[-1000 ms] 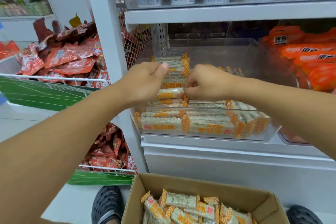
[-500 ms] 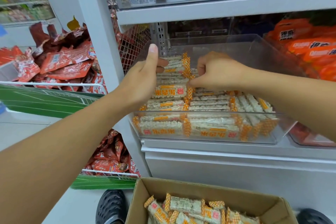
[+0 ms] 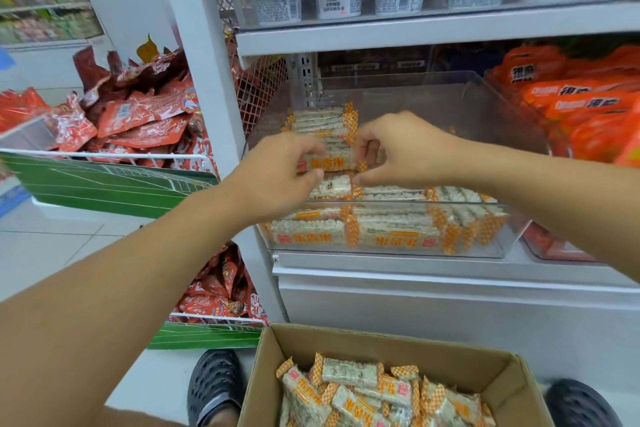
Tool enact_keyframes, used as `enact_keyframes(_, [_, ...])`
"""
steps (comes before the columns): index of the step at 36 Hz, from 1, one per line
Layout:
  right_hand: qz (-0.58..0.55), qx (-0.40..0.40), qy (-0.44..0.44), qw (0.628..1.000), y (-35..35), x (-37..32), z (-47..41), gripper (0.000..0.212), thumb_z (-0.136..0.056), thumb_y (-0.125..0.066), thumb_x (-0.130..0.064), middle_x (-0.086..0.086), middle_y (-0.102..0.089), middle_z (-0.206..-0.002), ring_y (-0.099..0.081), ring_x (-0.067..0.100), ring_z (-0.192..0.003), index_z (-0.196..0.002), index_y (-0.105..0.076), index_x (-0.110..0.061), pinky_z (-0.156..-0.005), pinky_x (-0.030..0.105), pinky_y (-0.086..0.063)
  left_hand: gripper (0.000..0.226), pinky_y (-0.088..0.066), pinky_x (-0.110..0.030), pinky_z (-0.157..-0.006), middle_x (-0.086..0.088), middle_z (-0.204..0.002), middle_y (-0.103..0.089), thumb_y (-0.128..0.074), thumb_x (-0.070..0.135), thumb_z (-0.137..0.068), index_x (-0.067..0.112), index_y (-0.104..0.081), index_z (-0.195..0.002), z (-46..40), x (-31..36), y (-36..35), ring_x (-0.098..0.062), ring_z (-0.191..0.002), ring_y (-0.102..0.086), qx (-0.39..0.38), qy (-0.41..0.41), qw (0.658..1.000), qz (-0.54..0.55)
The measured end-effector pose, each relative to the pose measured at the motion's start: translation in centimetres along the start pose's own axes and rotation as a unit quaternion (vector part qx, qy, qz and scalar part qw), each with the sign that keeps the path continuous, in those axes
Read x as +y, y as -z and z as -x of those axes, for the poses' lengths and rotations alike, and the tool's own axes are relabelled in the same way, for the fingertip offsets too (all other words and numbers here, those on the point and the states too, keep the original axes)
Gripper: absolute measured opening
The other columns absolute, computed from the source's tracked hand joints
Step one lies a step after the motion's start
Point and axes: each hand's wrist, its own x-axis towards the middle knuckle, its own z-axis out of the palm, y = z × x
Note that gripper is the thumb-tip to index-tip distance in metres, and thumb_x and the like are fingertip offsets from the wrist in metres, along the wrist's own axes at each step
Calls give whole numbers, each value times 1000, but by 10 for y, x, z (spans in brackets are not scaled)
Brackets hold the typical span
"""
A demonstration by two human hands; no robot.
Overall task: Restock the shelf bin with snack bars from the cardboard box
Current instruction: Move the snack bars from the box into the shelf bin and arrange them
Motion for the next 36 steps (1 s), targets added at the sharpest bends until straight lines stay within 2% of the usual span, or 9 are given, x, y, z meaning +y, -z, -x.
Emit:
enact_keyframes(5, [22,-76,30,996,-16,7,-3,41,-81,-79,-42,-7,-73,-110,-63,11,-92,-116,-73,-22,-84,30,-51,22,-47,-24,-78,3,-104,-66,-59,21,-97,20,-66,-118,-2,-1,3,-15,-98,-62,0,30,1000,7])
enact_keyframes(8, [23,-99,25,995,-23,9,-9,25,-88,-72,-41,-4,-73,-86,-63,13,-75,-96,-77,-17,-71,34,-53,21,-48,-26,-84,2,-104,-67,-65,22,-94,19,-66,-115,-6,-2,2,-14,-97,-62,-27,34,999,-12])
enact_keyframes(10, [-5,-86,12,996,-22,8,-14,37,-96,-62,-34,-1,-58,-59,-46,12,-51,-66,-68,-14,-53,31,-40,30,-50,-30,-89,0,-110,-67,-71,26,-90,19,-65,-119,-7,-3,1,-14,-99,-61,-42,33,998,-34])
enact_keyframes(12, [-43,-64,-14,997,-17,8,-18,43,-98,-56,-28,5,-55,-53,-41,11,-43,-58,-66,-14,-48,29,-36,37,-51,-34,-94,0,-116,-67,-75,24,-87,20,-64,-123,-11,-6,-1,-16,-104,-60,-34,32,997,-62])
enact_keyframes(17, [-164,-92,-106,977,-11,12,-16,42,-97,-49,-24,11,-67,-62,-49,9,-45,-65,-70,-9,-45,19,-38,29,-53,-44,-89,-8,-118,-66,-66,12,-92,21,-68,-119,-29,-13,-5,-29,-105,-62,15,15,989,-146])
enact_keyframes(19, [-213,-128,-141,958,-13,15,-15,43,-99,-48,-27,10,-67,-60,-49,13,-47,-68,-70,-8,-47,22,-40,26,-53,-45,-88,-9,-118,-65,-67,14,-92,22,-70,-116,-37,-14,-5,-31,-106,-61,29,6,985,-171])
enact_keyframes(22, [-155,-119,-127,972,-15,21,-17,43,-100,-52,-34,3,-67,-58,-57,11,-48,-67,-68,-10,-56,24,-47,20,-56,-47,-83,-8,-111,-68,-70,18,-90,25,-72,-108,-42,-12,-4,-33,-98,-65,27,25,984,-175])
enact_keyframes(28, [-127,-27,-103,986,-12,26,-22,48,-90,-70,-42,7,-59,-52,-48,12,-41,-70,-67,1,-46,21,-41,26,-60,-46,-69,-6,-91,-71,-69,-3,-79,21,-76,-86,-45,-14,-8,-32,-77,-65,39,44,977,-206])
enact_keyframes(36, [-252,-72,-183,948,-23,17,-28,27,-92,-71,-30,3,-71,-64,-57,7,-45,-85,-74,-4,-47,20,-47,28,-58,-46,-73,-8,-97,-65,-66,-3,-85,20,-71,-98,-43,-18,-12,-34,-84,-63,49,46,972,-224])
